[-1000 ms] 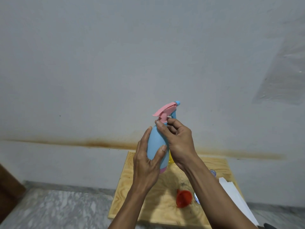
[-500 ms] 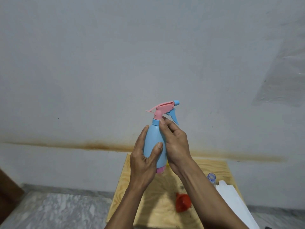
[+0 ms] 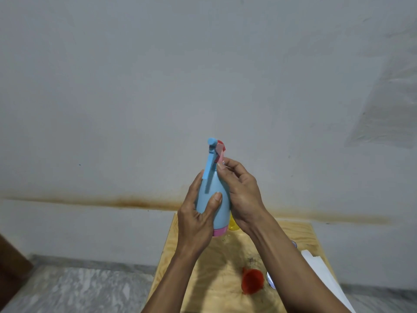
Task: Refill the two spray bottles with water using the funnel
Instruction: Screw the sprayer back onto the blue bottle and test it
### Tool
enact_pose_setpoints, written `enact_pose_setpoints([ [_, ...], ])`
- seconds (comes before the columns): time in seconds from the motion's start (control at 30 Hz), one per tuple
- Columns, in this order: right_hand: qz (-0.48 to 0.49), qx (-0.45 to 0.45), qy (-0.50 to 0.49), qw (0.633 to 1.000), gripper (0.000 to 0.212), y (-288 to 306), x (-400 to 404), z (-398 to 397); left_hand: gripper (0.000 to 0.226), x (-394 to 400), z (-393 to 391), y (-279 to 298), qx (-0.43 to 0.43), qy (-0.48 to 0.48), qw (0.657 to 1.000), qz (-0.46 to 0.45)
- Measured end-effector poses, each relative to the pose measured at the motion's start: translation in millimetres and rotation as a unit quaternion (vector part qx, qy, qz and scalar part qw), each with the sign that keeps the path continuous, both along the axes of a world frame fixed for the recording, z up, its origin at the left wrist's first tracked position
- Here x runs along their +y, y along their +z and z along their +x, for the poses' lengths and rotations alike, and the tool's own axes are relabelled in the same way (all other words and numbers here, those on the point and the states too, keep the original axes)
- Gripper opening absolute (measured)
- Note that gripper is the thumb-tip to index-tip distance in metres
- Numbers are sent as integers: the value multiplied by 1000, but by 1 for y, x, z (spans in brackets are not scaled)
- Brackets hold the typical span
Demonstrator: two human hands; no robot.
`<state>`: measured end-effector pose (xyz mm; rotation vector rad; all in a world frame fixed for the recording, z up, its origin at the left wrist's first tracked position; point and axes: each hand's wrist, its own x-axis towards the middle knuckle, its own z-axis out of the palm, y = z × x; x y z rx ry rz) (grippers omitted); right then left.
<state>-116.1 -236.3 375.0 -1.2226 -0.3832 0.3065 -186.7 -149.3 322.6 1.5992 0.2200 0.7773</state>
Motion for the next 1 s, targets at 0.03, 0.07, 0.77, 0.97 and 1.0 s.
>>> enact_pose_setpoints([
  [0.03, -3, -2, 6, 1000, 27, 0, 0, 0, 60, 0, 0, 1, 0, -1, 1000, 0],
  [0.07, -5, -4, 11, 1000, 25, 0, 1, 1, 58, 0, 1, 1, -2, 0, 1000, -1],
  [0.77, -12, 12, -48, 999, 27, -5, 13, 0, 68, 8, 2, -13, 5, 31, 999, 36],
  [0.97, -7, 12, -63, 998, 27, -11, 14, 1, 62, 7, 2, -18, 8, 36, 998, 50],
  [1.0, -6, 14, -64, 998, 28, -12, 14, 1, 62, 8, 2, -19, 9, 35, 998, 50],
])
